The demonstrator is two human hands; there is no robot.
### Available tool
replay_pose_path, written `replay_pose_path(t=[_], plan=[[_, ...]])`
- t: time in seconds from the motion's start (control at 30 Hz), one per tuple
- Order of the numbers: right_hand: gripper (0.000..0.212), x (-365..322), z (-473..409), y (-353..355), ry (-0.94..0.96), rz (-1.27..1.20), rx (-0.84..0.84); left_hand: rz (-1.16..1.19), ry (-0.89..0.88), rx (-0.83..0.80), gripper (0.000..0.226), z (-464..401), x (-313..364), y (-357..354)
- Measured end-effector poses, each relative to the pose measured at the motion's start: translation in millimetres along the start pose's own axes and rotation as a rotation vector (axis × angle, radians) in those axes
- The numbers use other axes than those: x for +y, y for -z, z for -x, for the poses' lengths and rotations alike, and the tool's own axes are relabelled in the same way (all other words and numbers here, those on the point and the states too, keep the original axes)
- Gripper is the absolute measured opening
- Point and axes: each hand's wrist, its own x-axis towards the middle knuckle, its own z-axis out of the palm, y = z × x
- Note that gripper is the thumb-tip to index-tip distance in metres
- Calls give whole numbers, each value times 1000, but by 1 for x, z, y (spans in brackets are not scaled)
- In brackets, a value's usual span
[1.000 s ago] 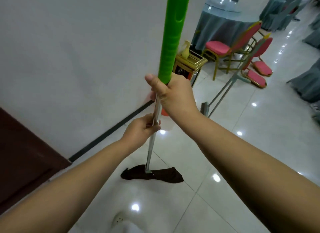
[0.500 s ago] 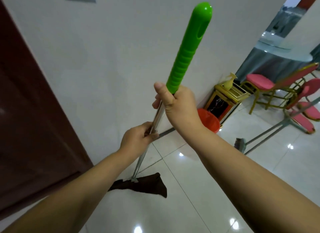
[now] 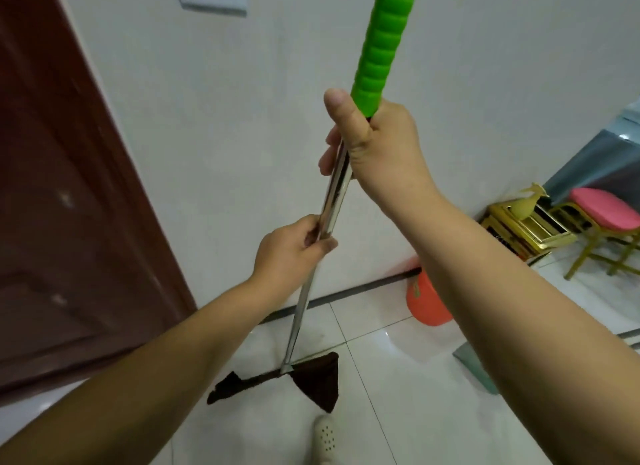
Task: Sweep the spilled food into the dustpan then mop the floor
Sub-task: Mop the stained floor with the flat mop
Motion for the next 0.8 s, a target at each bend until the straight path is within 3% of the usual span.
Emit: replay_pose_path(t=[0.17, 0.3, 0.43, 0.8], plan=[[47, 28, -46, 17, 15, -3, -92, 2, 38, 35, 21, -37, 8, -26], [49, 66, -72, 19, -9, 1, -182, -18, 136, 27, 6, -64, -2, -53], [49, 105, -84, 13, -61, -9, -253, -72, 203, -17, 7, -85, -23, -76], [38, 132, -138, 21, -37, -103, -297, -132, 175, 94, 10, -141, -29, -93]])
